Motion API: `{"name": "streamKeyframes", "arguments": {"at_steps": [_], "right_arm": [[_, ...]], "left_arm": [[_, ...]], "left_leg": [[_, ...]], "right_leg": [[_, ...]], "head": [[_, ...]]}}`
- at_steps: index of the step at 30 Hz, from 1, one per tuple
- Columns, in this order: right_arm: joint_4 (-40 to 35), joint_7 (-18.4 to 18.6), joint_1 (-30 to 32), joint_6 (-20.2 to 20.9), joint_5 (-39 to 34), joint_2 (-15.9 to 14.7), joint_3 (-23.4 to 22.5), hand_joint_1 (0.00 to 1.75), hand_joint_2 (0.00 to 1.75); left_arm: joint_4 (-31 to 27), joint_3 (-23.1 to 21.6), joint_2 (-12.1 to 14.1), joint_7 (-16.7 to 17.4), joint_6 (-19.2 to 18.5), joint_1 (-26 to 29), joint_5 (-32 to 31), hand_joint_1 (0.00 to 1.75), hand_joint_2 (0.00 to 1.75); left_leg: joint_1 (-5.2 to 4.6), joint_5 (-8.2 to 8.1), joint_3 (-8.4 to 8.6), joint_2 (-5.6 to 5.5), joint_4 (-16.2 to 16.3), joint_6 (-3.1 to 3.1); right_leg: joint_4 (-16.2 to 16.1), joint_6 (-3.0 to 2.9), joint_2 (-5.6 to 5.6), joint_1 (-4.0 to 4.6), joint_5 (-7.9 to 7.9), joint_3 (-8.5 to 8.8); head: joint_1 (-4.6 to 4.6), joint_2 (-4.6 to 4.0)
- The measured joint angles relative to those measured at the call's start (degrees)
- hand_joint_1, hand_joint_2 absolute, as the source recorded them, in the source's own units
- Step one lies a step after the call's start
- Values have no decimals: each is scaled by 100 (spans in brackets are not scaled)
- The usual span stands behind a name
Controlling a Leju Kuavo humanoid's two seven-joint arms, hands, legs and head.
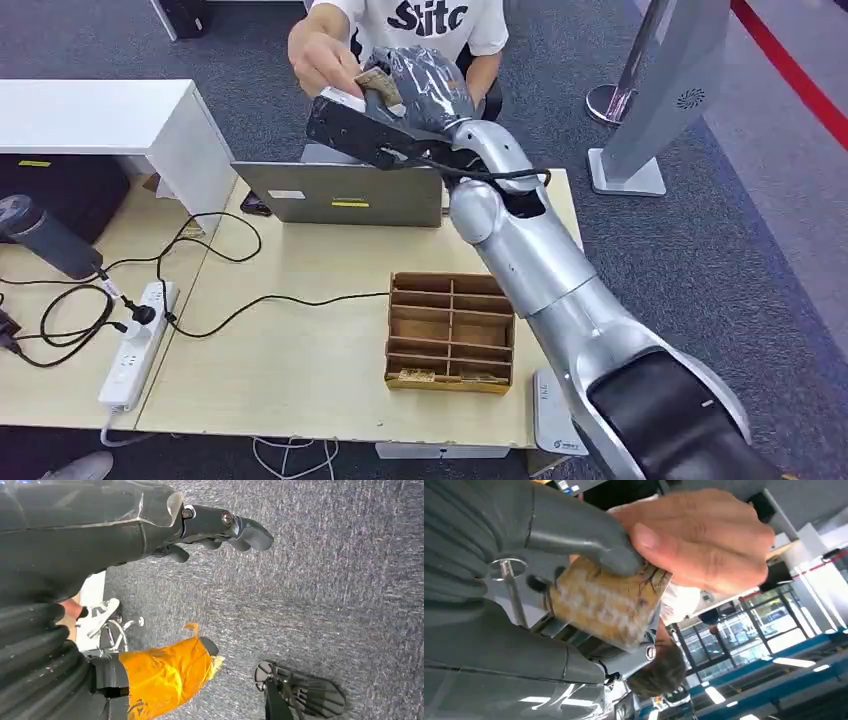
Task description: Pass the card to the sensor for recognition and then transmit it.
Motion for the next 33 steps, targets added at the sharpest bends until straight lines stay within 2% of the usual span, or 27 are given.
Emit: {"name": "streamKeyframes", "arguments": {"at_steps": [5, 8, 11, 14, 18, 22, 25, 27, 33], "right_arm": [[158, -217, 72, -11, 57, 22, -125, 0, 175], [54, -576, 273, -28, -10, 22, -238, 0, 175], [-414, -892, 656, 7, -28, 6, -256, 0, 175], [-1293, -1079, 1200, 7, 116, -83, -228, 0, 175], [-2635, -1369, 2149, -223, 434, -460, 26, 0, 175], [-3600, -1696, 3120, -757, 617, -1006, 297, 0, 175], [-4055, -1945, 3767, -1033, 382, -1409, 336, 0, 175], [-4262, -2110, 4150, -1075, 158, -1664, 321, 0, 175], [-4618, -2352, 4824, -1082, -135, -2112, 63, 0, 175]], "left_arm": [[0, 0, -20, 0, -4, -11, -22, 0, 175], [0, 2, -28, 0, 11, -10, -2, 0, 175], [0, 31, -28, 11, 48, -4, 37, 0, 175], [0, 79, -37, 46, 105, 10, 115, 0, 175], [0, 214, -57, 46, 181, 53, 225, 0, 175], [0, 359, -83, 48, 256, 83, 339, 0, 175], [0, 472, -96, 52, 341, 94, 421, 0, 175], [0, 536, -107, 52, 361, 98, 448, 0, 175], [0, 634, -131, 52, 417, 117, 500, 0, 175]], "left_leg": [[3, -2, -1, 0, -2, -2], [3, -2, -1, -1, -2, -2], [3, -3, -1, 0, -2, -2], [3, -3, -1, -4, -2, -2], [2, -13, -2, -10, -2, 6], [1, -20, -3, -10, -2, 15], [1, -24, -4, -10, -2, 17], [1, -28, -8, -10, -2, 23], [1, -28, -7, -10, -2, 23]], "right_leg": [[0, -2, 0, 2, -2, -1], [0, -2, 0, 2, -3, -1], [-2, 0, 0, 3, -4, -1], [-4, 1, -3, 4, -6, -1], [-14, 2, -8, 6, -8, 4], [-20, 6, -12, 6, -10, 6], [-24, 7, -14, 6, -11, 8], [-25, 8, -14, 5, -12, 8], [-26, 12, -20, 5, -15, 9]], "head": [[0, 0], [0, 0], [0, 0], [0, 0], [-2, 0], [0, 0], [0, 0], [0, 0], [0, 0]]}}
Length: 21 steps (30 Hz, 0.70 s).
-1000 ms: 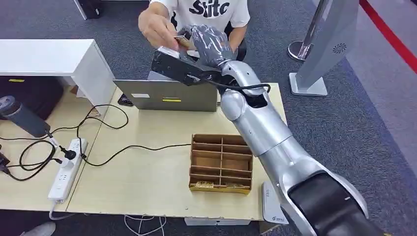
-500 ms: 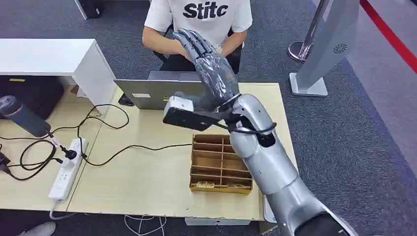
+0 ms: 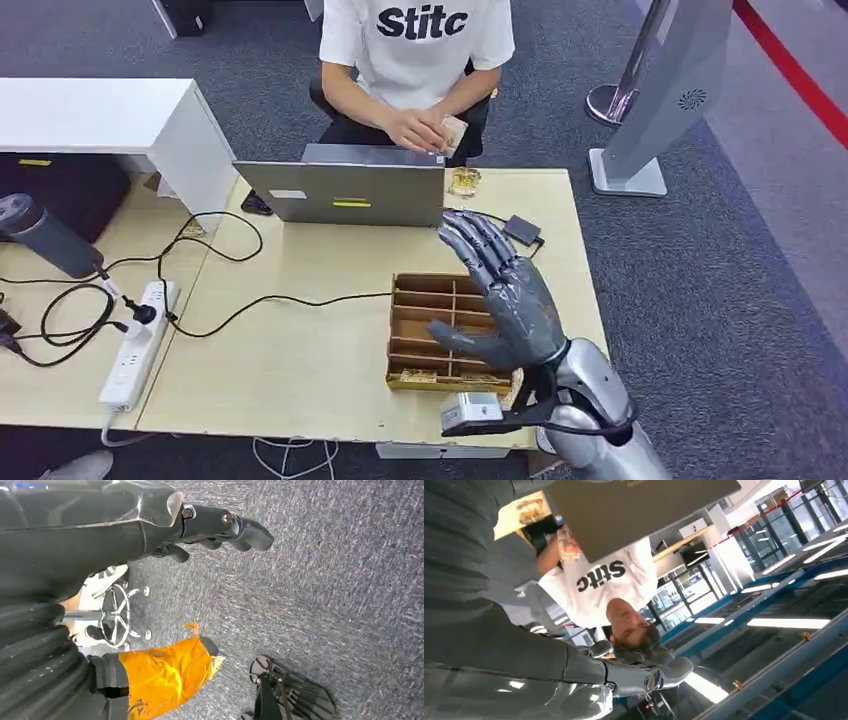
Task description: Pass the card to the sensor for recognition and then transmit it.
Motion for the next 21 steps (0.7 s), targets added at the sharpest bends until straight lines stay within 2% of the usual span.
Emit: {"name": "streamKeyframes", "arguments": {"at_steps": [4, 6, 10, 15, 21], "right_arm": [[-148, -68, 220, 17, -61, -155, -168, 0, 175], [-229, -140, 370, 72, -313, -210, -269, 0, 175], [-448, -435, 846, 223, -713, -443, -760, 0, 175], [-612, -467, 1421, 262, -225, -697, -1309, 0, 175], [-658, -345, 1615, 374, 2, -1167, -1274, 0, 175]], "left_arm": [[0, 46, -7, 0, 4, 13, 6, 0, 175], [0, 81, -11, 0, 18, 14, 37, 0, 175], [0, 157, -24, 0, 48, 44, 103, 0, 175], [0, 254, -35, 17, 81, 47, 122, 0, 175], [0, 280, -33, 18, 85, 43, 92, 0, 175]], "left_leg": [[0, 0, 4, 5, 0, 0], [0, 0, 5, 0, 0, 0], [-1, -2, 1, -8, 0, 2], [-3, -10, -2, -6, 0, 8], [-4, -11, 3, -3, 1, 11]], "right_leg": [[1, 0, 8, 0, 1, -1], [0, 1, 2, 1, -1, 0], [-1, 3, -4, 0, -2, 1], [-4, 9, -4, -2, -6, 7], [-4, 9, -5, -2, -7, 8]], "head": [[0, 0], [0, 0], [0, 0], [0, 0], [-2, 0]]}}
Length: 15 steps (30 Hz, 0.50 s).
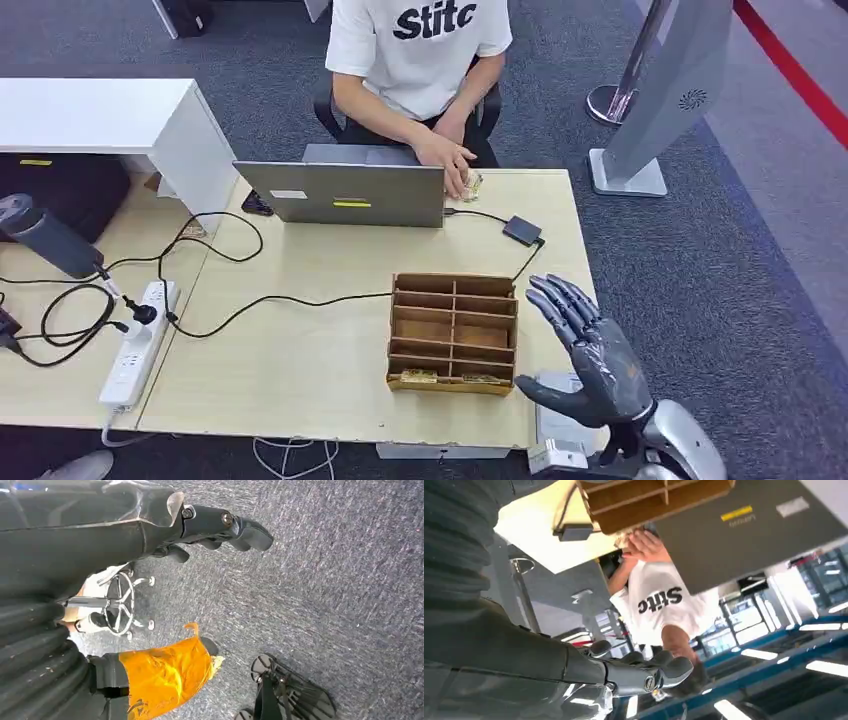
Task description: Pass the card to the sensor for recognition and then transmit it.
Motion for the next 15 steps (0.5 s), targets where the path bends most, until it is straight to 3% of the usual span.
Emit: {"name": "streamKeyframes", "arguments": {"at_steps": [6, 11, 15], "right_arm": [[-124, -153, 160, 68, -150, -646, 162, 0, 175], [-269, -391, 185, -24, -50, -824, 448, 0, 175], [-284, -315, 113, -2, 81, -951, 811, 0, 175]], "left_arm": [[0, 37, 0, 33, -15, -2, -13, 0, 175], [0, 42, 0, 35, -24, -5, -53, 0, 175], [0, 42, 4, 35, -59, -5, -96, 0, 175]], "left_leg": [[-1, 0, -1, 0, 0, 0], [0, -1, -1, 0, 0, 0], [1, 0, -2, 0, -1, 0]], "right_leg": [[0, 0, -1, -1, 0, 2], [1, 0, 0, 0, 0, 1], [1, 0, -1, 0, -1, 2]], "head": [[2, 0], [0, 0], [0, 0]]}}
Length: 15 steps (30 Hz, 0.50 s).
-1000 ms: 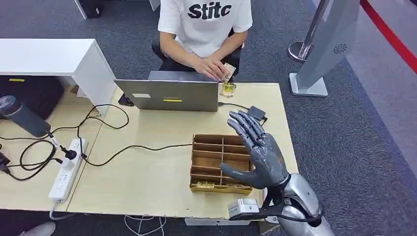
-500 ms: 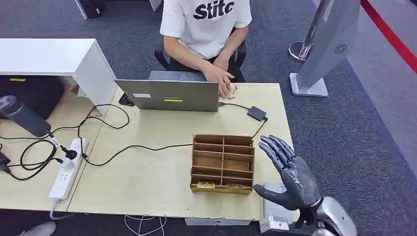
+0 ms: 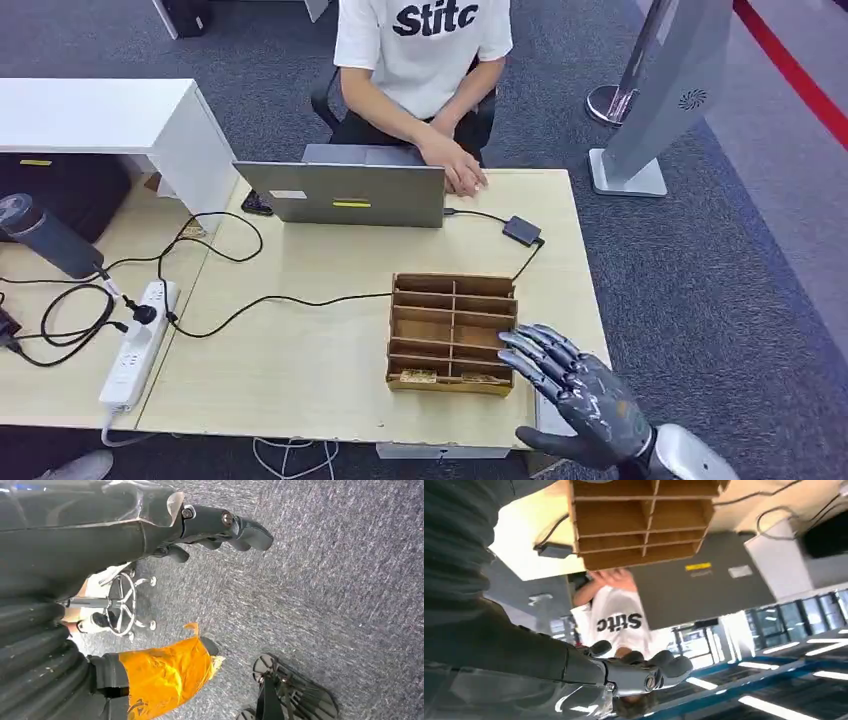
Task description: Pass the card to the sensor for recognition and then transmit it.
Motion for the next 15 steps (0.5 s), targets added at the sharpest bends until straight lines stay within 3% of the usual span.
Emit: {"name": "streamKeyframes", "arguments": {"at_steps": [8, 15], "right_arm": [[193, 72, -287, 135, -63, -245, 603, 0, 175], [606, 431, -690, 114, 269, -179, 1209, 0, 175]], "left_arm": [[0, 0, 28, 0, -20, -7, -83, 0, 175], [0, 0, 33, 0, -24, -19, -129, 0, 175]], "left_leg": [[-1, 0, 1, 1, 0, 0], [0, 0, 2, 1, 0, 0]], "right_leg": [[0, 0, 1, -1, 1, 3], [0, 0, 0, 0, 0, 2]], "head": [[0, 0], [2, 0]]}}
